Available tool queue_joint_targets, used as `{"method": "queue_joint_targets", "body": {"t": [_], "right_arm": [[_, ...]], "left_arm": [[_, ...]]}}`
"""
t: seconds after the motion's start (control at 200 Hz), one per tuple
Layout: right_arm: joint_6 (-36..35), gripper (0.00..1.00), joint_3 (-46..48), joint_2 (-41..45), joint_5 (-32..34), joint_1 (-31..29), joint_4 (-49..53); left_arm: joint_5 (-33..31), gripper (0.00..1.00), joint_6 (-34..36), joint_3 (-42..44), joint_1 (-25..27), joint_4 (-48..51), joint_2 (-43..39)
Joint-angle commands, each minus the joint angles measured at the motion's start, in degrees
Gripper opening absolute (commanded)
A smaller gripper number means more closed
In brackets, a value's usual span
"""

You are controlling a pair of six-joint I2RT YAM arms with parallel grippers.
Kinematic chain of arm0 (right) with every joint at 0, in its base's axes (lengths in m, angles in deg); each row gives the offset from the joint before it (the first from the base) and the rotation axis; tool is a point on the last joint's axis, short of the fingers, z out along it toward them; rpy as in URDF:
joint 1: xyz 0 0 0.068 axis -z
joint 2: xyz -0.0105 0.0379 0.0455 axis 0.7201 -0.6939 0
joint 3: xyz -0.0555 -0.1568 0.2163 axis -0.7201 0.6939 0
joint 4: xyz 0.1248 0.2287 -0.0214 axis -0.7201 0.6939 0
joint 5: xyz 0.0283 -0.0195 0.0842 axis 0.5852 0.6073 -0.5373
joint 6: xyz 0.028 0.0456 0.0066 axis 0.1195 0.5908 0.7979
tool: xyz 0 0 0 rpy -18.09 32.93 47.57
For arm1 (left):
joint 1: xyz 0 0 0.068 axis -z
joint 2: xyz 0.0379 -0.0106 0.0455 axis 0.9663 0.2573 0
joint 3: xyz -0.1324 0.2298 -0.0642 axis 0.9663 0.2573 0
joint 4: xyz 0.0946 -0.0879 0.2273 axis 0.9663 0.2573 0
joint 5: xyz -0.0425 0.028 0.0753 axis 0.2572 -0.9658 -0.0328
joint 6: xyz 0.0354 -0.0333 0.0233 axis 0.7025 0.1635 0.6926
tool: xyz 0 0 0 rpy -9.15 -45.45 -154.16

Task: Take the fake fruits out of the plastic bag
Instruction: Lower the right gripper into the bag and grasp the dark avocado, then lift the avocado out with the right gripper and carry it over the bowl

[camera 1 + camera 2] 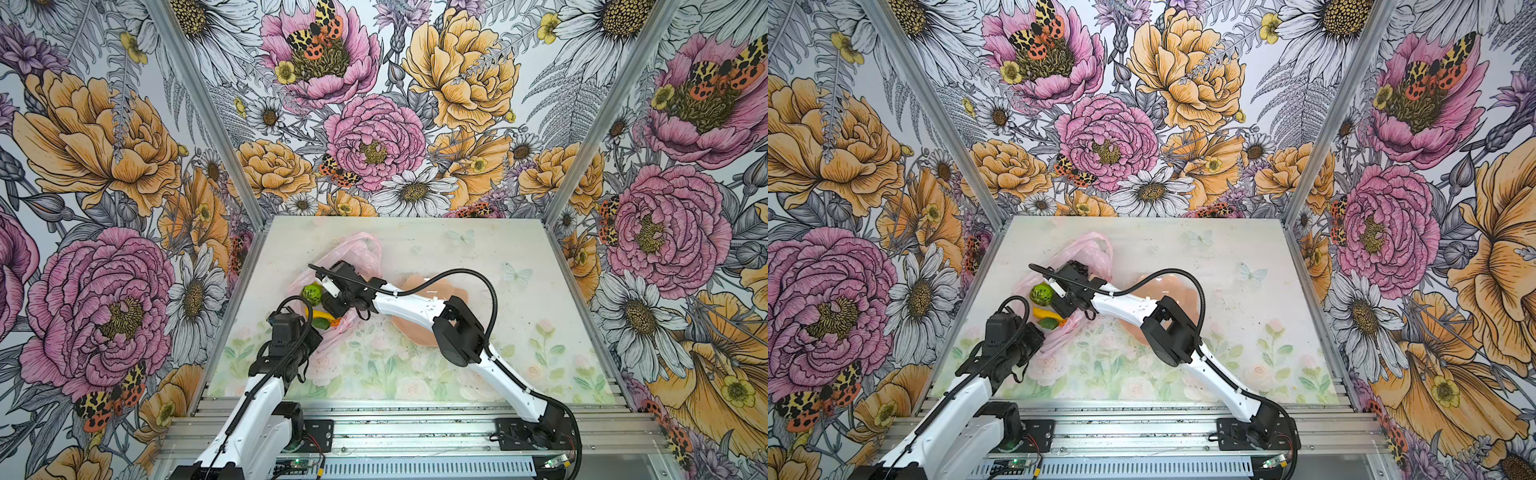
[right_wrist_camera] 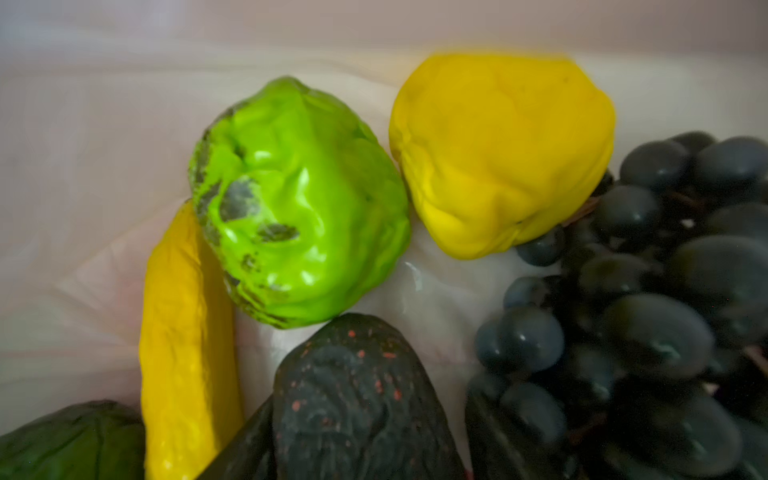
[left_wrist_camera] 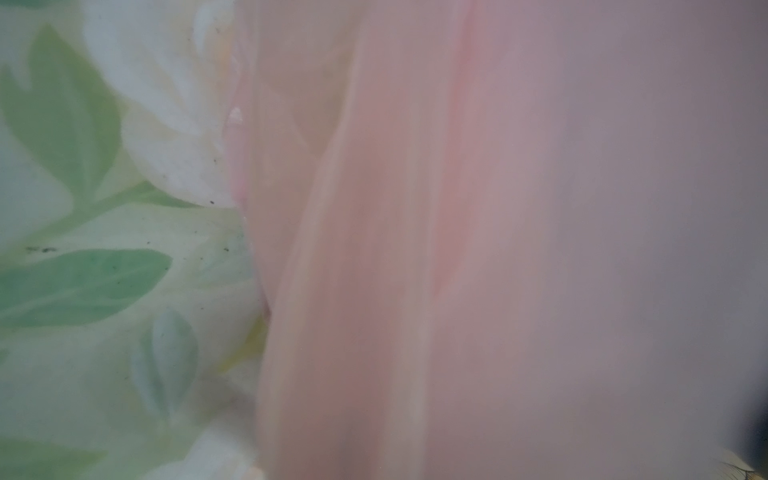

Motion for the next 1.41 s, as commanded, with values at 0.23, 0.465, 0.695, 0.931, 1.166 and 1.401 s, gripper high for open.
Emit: {"method": "queue_joint_targets", "body": {"t": [0.23, 0.465, 0.695, 0.931, 1.166, 1.401], "right_arm": [[1.3, 0.52, -1.4, 1.9, -1.3, 0.2, 2.2], [3.6, 0.45, -1.1, 4.9, -0.6, 0.4, 2.2], [7.2, 0.38, 0.7, 8.5, -1.5, 1.2, 2.2], [8.3, 0.38, 5.7, 15.1, -1.2, 1.3, 2.2], [9.9, 0.38, 13.2, 22.9, -0.9, 1.6, 2.2], [12.0, 0.38, 20.0, 29.9, -1.0, 2.9, 2.1]], "left_arm": [[-1.5, 0.0, -0.1, 0.8, -0.6, -0.4, -0.2], [-0.8, 0.0, 0.6, 0.3, -0.3, -1.1, 1.8], [-0.6, 0.0, 0.9, 0.2, -0.1, -1.4, 2.1], [-0.6, 0.0, 1.0, -0.1, -0.2, -1.6, 3.2], [-0.5, 0.0, 1.1, -0.2, -0.1, -1.7, 3.6], [-0.5, 0.0, 1.2, -0.2, 0.0, -1.8, 3.5]]}}
